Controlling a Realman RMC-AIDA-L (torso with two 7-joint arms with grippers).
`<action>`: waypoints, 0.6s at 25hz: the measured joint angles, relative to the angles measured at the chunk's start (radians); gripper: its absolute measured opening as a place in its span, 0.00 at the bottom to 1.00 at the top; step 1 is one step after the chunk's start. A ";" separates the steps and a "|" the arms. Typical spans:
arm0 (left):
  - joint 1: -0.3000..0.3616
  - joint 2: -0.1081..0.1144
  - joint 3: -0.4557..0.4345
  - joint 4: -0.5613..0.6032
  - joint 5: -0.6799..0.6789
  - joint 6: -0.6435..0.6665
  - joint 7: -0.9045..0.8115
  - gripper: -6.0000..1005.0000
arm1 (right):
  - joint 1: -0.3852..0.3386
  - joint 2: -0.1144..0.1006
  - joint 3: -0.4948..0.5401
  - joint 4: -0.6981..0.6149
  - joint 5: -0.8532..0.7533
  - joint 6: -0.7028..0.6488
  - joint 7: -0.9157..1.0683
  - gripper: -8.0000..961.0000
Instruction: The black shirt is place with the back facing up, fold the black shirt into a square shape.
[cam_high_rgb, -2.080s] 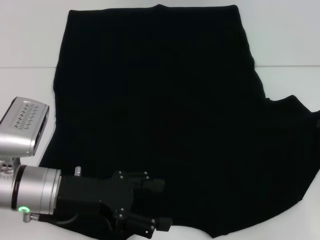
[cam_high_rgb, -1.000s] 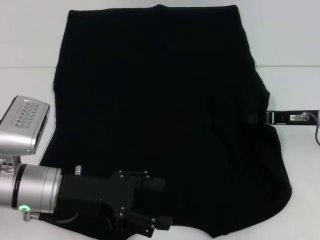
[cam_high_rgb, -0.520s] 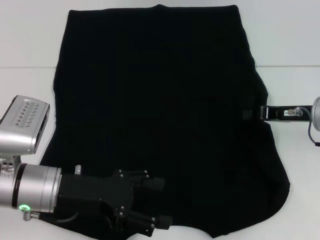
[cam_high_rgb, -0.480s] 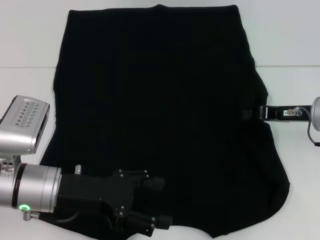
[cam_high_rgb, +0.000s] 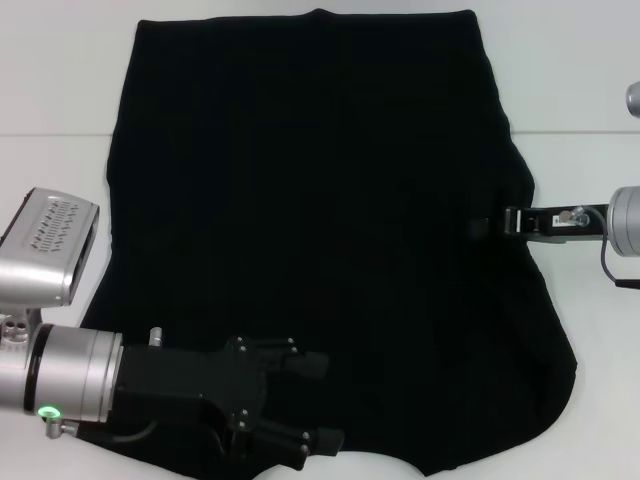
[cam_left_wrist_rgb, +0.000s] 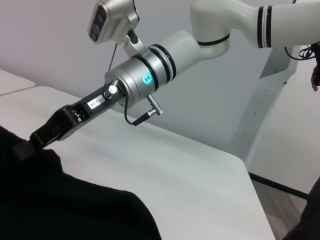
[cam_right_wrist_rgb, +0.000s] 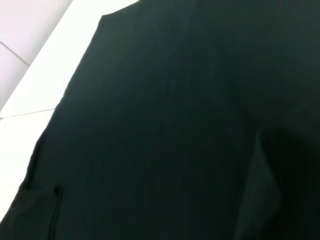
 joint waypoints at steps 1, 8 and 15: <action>0.000 0.000 0.000 0.000 0.000 0.000 0.000 0.90 | 0.001 0.000 0.000 -0.003 0.002 -0.006 -0.001 0.16; 0.000 0.000 0.000 0.000 0.000 0.000 0.000 0.90 | 0.019 -0.001 0.001 -0.005 0.008 -0.036 0.004 0.18; 0.000 0.000 0.000 0.000 0.000 -0.010 0.000 0.90 | 0.007 -0.026 0.010 -0.006 0.008 -0.030 0.006 0.50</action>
